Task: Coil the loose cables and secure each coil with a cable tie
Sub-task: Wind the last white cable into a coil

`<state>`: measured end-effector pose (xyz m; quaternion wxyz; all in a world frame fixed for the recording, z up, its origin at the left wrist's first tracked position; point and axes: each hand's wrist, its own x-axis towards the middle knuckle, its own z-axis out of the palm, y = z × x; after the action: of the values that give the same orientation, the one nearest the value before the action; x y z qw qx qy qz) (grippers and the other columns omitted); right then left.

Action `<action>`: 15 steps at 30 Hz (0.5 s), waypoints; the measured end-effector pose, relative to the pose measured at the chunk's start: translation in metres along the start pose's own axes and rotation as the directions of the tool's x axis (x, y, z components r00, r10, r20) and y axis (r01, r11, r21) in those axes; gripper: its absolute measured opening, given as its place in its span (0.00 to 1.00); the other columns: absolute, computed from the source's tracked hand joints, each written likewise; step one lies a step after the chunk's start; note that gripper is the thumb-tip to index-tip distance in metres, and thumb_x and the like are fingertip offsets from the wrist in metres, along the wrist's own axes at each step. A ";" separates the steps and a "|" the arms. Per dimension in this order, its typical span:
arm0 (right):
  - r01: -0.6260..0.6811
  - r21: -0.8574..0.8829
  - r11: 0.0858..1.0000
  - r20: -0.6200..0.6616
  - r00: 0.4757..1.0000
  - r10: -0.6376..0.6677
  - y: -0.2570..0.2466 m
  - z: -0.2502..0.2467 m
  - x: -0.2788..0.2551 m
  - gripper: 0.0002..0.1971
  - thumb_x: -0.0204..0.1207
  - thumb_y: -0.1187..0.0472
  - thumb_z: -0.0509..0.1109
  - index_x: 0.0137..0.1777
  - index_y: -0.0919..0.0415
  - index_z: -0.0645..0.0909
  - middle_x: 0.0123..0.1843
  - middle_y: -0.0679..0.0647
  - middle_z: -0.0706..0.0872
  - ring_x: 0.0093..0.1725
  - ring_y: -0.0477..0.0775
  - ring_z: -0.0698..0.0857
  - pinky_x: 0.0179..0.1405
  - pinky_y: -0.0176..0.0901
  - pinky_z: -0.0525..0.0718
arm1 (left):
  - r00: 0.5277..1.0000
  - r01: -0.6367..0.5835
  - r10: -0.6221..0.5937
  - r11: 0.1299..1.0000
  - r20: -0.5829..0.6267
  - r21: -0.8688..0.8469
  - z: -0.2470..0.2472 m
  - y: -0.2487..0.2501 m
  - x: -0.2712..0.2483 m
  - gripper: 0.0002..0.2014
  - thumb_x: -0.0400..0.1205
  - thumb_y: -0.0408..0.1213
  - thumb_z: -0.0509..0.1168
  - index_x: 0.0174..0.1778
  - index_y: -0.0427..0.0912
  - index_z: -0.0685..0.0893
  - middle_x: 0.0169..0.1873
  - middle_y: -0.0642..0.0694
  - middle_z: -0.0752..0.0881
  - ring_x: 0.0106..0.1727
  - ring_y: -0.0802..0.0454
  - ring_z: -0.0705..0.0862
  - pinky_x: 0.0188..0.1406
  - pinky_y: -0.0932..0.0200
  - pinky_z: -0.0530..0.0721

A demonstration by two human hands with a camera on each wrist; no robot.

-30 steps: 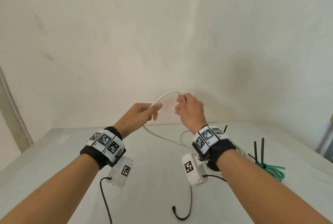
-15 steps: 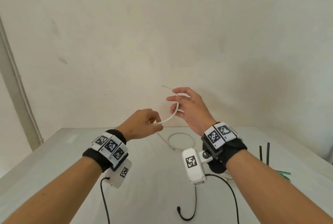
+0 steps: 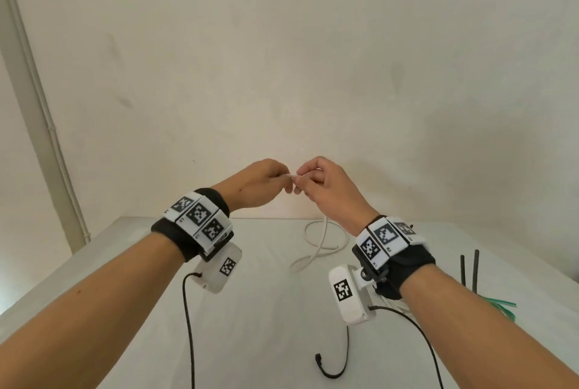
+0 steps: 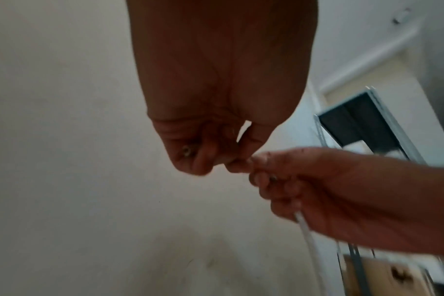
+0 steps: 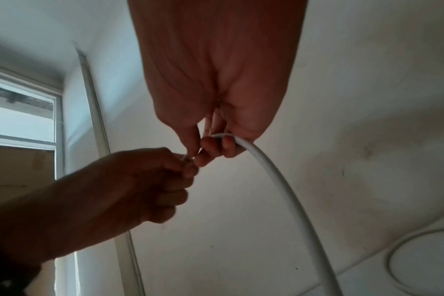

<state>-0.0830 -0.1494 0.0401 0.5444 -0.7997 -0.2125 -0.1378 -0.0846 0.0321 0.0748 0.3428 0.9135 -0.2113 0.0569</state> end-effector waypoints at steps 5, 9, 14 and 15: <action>-0.055 0.048 0.997 -0.085 0.995 0.059 0.024 -0.004 -0.008 0.13 0.90 0.57 0.62 0.50 0.61 0.86 0.34 0.48 0.86 0.32 0.49 0.78 0.41 0.52 0.80 | 0.951 0.241 -0.292 0.484 0.105 -0.841 -0.030 -0.008 -0.010 0.16 0.82 0.42 0.61 0.30 0.50 0.64 0.28 0.53 0.56 0.25 0.54 0.53 0.21 0.61 0.51; -0.087 -0.052 0.995 -0.092 0.992 0.082 0.034 0.010 -0.009 0.17 0.93 0.52 0.54 0.55 0.54 0.85 0.34 0.48 0.80 0.33 0.47 0.77 0.42 0.49 0.80 | 0.905 0.404 0.126 0.049 0.407 -0.913 -0.029 -0.011 -0.024 0.18 0.89 0.45 0.57 0.32 0.46 0.73 0.23 0.55 0.56 0.21 0.56 0.53 0.17 0.64 0.52; -0.027 -0.262 0.965 0.092 0.994 0.052 0.016 0.039 -0.011 0.15 0.93 0.46 0.49 0.54 0.47 0.75 0.38 0.50 0.81 0.36 0.50 0.77 0.38 0.45 0.72 | 0.906 0.333 0.308 -0.102 0.289 -0.937 -0.010 0.027 -0.031 0.11 0.86 0.34 0.48 0.49 0.38 0.76 0.25 0.52 0.61 0.23 0.57 0.59 0.20 0.64 0.60; -0.010 -0.291 0.957 0.125 0.991 0.048 0.013 0.043 -0.010 0.14 0.93 0.46 0.49 0.54 0.50 0.74 0.39 0.51 0.81 0.38 0.52 0.78 0.37 0.45 0.72 | 0.940 0.266 0.249 -0.108 0.233 -0.958 -0.009 0.034 -0.028 0.10 0.85 0.33 0.47 0.47 0.40 0.74 0.26 0.53 0.60 0.24 0.57 0.57 0.21 0.64 0.57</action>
<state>-0.0856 -0.1153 0.0094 0.4081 -0.8812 -0.2134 -0.1068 -0.1238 0.0247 0.0945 0.8648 0.3455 -0.2320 -0.2809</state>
